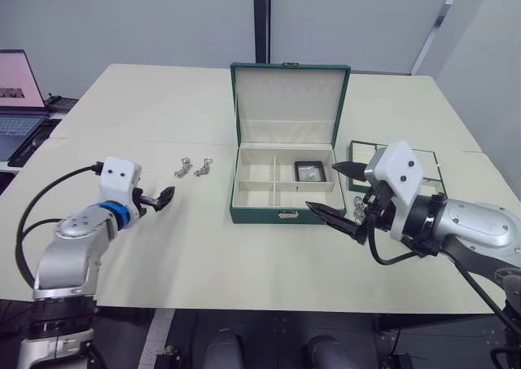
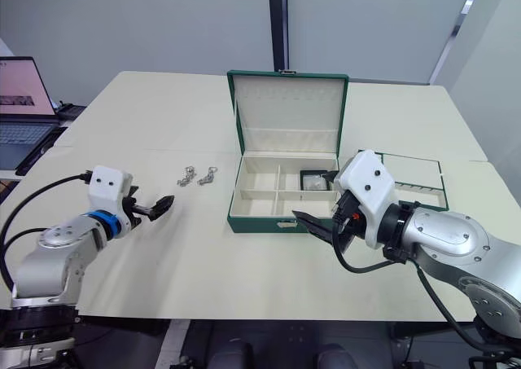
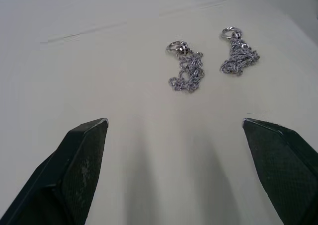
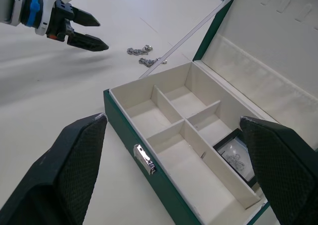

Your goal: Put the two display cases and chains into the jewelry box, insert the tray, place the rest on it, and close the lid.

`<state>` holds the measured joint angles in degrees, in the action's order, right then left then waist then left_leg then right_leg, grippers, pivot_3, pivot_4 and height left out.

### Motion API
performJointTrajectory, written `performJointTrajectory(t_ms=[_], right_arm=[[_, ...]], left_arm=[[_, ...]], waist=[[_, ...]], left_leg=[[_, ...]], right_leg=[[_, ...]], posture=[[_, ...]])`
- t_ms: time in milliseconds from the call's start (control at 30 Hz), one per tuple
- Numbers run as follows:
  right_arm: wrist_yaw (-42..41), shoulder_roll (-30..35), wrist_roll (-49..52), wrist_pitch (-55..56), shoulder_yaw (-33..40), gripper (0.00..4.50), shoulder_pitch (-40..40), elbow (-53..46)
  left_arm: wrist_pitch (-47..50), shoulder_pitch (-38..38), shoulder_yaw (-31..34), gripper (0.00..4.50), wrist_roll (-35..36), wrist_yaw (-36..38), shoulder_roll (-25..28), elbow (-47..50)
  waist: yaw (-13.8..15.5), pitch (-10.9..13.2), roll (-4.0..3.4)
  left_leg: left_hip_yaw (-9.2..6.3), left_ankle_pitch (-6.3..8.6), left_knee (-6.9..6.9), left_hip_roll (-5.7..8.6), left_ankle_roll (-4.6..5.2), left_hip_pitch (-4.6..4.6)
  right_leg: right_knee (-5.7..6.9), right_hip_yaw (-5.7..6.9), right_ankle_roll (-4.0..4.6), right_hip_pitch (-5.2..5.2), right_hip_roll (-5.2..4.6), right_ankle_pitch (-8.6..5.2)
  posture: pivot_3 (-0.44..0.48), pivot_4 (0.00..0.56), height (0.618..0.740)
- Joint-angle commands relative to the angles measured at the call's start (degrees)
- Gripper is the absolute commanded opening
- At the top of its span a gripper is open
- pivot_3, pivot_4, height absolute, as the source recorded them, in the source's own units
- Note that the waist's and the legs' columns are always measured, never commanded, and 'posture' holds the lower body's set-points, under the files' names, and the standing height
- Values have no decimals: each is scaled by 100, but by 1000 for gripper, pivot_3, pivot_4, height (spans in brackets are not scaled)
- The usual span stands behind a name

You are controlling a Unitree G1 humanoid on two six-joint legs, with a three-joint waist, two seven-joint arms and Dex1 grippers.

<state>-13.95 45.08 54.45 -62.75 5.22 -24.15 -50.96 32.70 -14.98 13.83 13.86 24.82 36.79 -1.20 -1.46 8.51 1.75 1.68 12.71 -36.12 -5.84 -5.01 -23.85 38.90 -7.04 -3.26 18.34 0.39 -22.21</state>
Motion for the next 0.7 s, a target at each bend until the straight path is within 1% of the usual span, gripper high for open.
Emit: performJointTrajectory(t_ms=[33, 267, 400, 700], right_arm=[[-84, 119, -86, 166, 141, 4500, -13, -87], [-170, 226, -113, 184, 230, 4500, 59, -124], [-172, 252, -130, 186, 268, 4500, 115, -149], [-166, 294, -128, 158, 365, 4500, 171, -183]], left_arm=[[-425, -236, -83, 4480, -203, -130, -119, -236], [-739, -683, -277, 4480, -450, -198, -260, -966], [-849, -1000, -302, 4480, -539, -297, -388, -1419], [-1079, -1648, -583, 4480, -795, -441, -680, -2268]], waist=[[0, 0, 0], [-5, 0, 1], [-3, 0, 0], [6, 0, 0]], left_leg=[[0, 0, 0, 1, 0, 1], [1, -1, 0, 1, -1, 1], [0, -3, 0, 1, -4, 0], [0, -10, 0, 2, -16, -1]], right_leg=[[0, 0, 0, -1, -1, 0], [0, 0, 0, -1, 0, 0], [0, 2, 0, -1, 0, 0], [0, 2, -1, -3, 0, 0]], posture=[[0, 150, 740], [0, 150, 740], [0, 150, 740], [0, 150, 740]])
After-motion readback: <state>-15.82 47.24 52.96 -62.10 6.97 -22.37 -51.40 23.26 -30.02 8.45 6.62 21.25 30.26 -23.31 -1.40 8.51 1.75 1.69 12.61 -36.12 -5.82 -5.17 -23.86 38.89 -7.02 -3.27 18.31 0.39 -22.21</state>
